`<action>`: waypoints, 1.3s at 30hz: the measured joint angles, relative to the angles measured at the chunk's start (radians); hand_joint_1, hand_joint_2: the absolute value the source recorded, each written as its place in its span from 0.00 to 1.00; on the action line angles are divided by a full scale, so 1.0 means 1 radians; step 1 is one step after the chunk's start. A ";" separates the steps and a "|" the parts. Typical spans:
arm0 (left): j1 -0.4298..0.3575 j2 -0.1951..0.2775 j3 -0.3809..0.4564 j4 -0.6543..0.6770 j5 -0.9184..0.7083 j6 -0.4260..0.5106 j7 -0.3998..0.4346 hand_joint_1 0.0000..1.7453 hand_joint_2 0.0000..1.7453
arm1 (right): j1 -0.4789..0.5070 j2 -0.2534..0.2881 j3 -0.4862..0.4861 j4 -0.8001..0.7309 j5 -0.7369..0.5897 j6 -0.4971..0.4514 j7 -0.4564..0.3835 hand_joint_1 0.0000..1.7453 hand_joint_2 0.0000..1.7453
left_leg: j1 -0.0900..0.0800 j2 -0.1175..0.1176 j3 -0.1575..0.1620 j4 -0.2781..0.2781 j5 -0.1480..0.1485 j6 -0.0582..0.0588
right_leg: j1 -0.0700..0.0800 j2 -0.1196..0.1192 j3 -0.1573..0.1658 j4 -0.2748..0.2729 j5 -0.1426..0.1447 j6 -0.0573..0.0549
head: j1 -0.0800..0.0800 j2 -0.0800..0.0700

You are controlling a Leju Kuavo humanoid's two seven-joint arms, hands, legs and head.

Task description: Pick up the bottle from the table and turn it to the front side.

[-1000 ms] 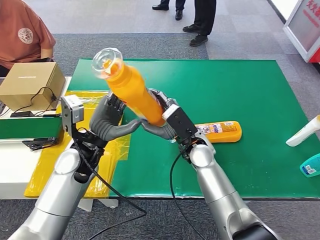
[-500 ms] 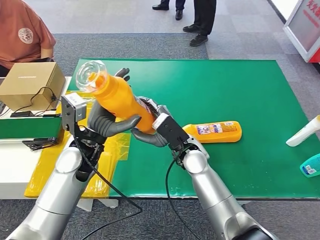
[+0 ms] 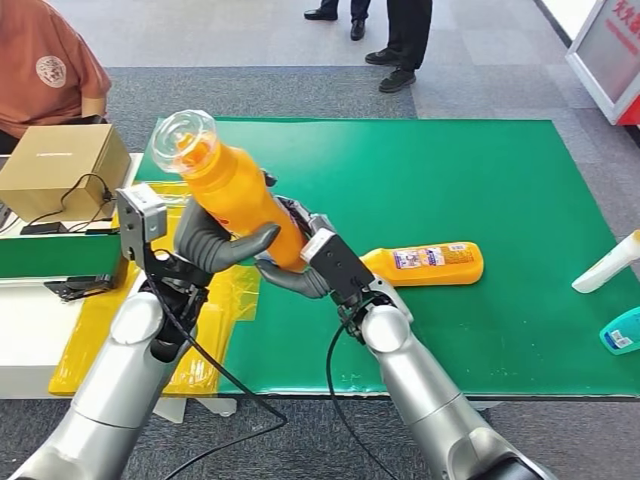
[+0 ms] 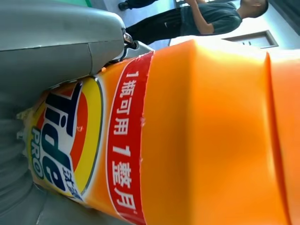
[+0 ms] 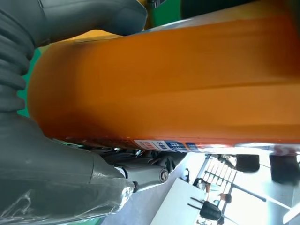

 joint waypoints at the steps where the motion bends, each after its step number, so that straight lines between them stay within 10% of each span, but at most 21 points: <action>1: 0.000 0.000 0.000 0.000 0.004 -0.001 0.000 1.00 1.00 | 0.000 0.000 0.003 0.000 -0.002 -0.002 0.000 0.89 1.00 | 0.000 0.000 0.000 0.000 0.000 0.000 | 0.000 0.000 0.000 0.000 0.000 0.000 | 0.000 0.000; 6: -0.001 0.004 0.000 0.000 0.029 -0.007 0.001 1.00 1.00 | 0.000 -0.003 0.016 0.000 -0.009 -0.011 0.003 0.00 1.00 | 0.000 0.000 0.000 0.000 0.000 0.000 | 0.000 0.000 0.000 0.000 0.000 0.000 | 0.000 0.000; 21: 0.005 0.086 0.059 -0.008 0.050 0.083 -0.021 1.00 1.00 | 0.001 -0.051 -0.008 0.000 -0.045 -0.081 0.033 0.00 1.00 | 0.000 0.000 0.000 0.000 0.000 0.000 | 0.000 0.000 0.000 0.000 0.000 0.000 | 0.000 0.000; 32: 0.005 0.215 0.161 -0.028 -0.613 0.485 -0.031 1.00 1.00 | 0.034 -0.114 -0.126 -0.086 -0.042 -0.145 0.048 0.00 1.00 | 0.000 0.000 0.000 0.000 0.000 0.000 | 0.000 0.000 -0.001 0.000 0.000 0.000 | 0.000 0.000; 39: -0.029 0.252 0.170 0.012 -1.185 0.573 0.081 1.00 1.00 | 0.037 -0.122 -0.157 -0.155 -0.032 -0.140 0.050 0.00 1.00 | 0.000 0.000 -0.001 0.000 0.000 0.000 | 0.000 0.000 -0.001 0.000 0.000 0.000 | 0.000 0.000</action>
